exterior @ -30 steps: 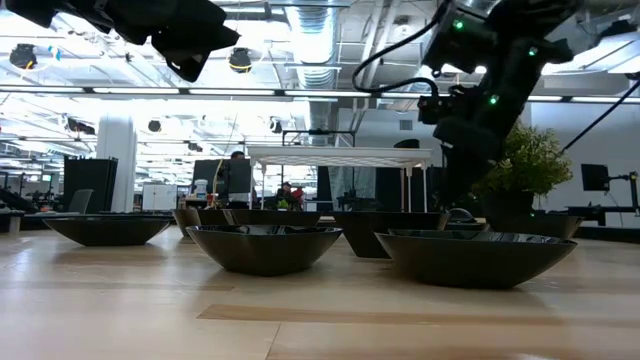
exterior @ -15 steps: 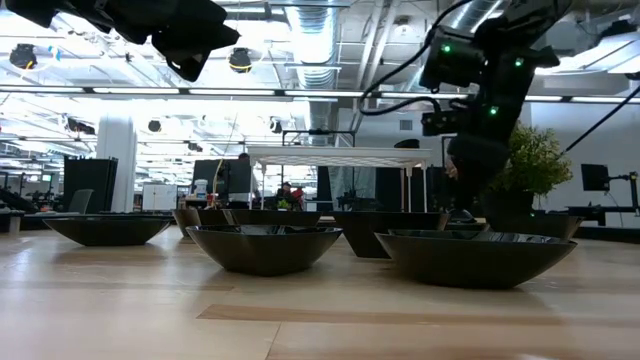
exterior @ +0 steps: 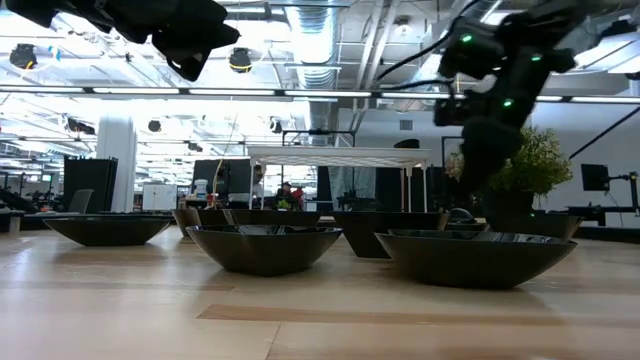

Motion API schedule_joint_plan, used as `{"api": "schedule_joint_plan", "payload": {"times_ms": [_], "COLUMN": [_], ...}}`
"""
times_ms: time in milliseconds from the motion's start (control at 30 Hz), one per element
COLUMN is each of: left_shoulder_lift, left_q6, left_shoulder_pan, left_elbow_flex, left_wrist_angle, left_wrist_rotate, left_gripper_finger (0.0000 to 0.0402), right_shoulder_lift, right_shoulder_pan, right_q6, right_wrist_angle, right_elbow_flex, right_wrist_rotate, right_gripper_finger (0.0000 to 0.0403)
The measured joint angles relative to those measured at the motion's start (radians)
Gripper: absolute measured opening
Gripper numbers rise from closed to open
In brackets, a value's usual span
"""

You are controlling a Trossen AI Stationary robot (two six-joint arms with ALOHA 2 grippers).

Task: Pick & Place Mini shaped plates
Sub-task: Put the leaf shaped plate on the shelf

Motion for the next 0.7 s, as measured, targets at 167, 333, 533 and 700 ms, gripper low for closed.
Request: {"api": "schedule_joint_plan", "payload": {"times_ms": [167,333,533,700], "left_shoulder_lift": [0.000,0.000,0.000,0.000], "left_q6": [0.002,-0.012,-0.027,-0.027], "left_shoulder_pan": [0.000,0.000,0.000,0.000], "left_elbow_flex": [-0.025,-0.056,-0.063,-0.063], "left_wrist_angle": [0.030,0.074,0.100,0.108], "left_wrist_rotate": [0.002,0.001,0.001,0.000], "left_gripper_finger": [0.0122,0.0122,0.0122,0.0122], "right_shoulder_lift": [-0.173,-0.232,-0.154,-0.071], "right_shoulder_pan": [-0.001,-0.011,-0.001,-0.026], "right_q6": [-0.002,0.093,0.113,0.033], "right_wrist_angle": [0.075,0.101,0.126,0.153], "right_elbow_flex": [-0.106,-0.125,-0.126,-0.126], "right_wrist_rotate": [0.001,0.000,0.002,0.010], "right_gripper_finger": [0.0102,0.0102,0.0102,0.0102]}}
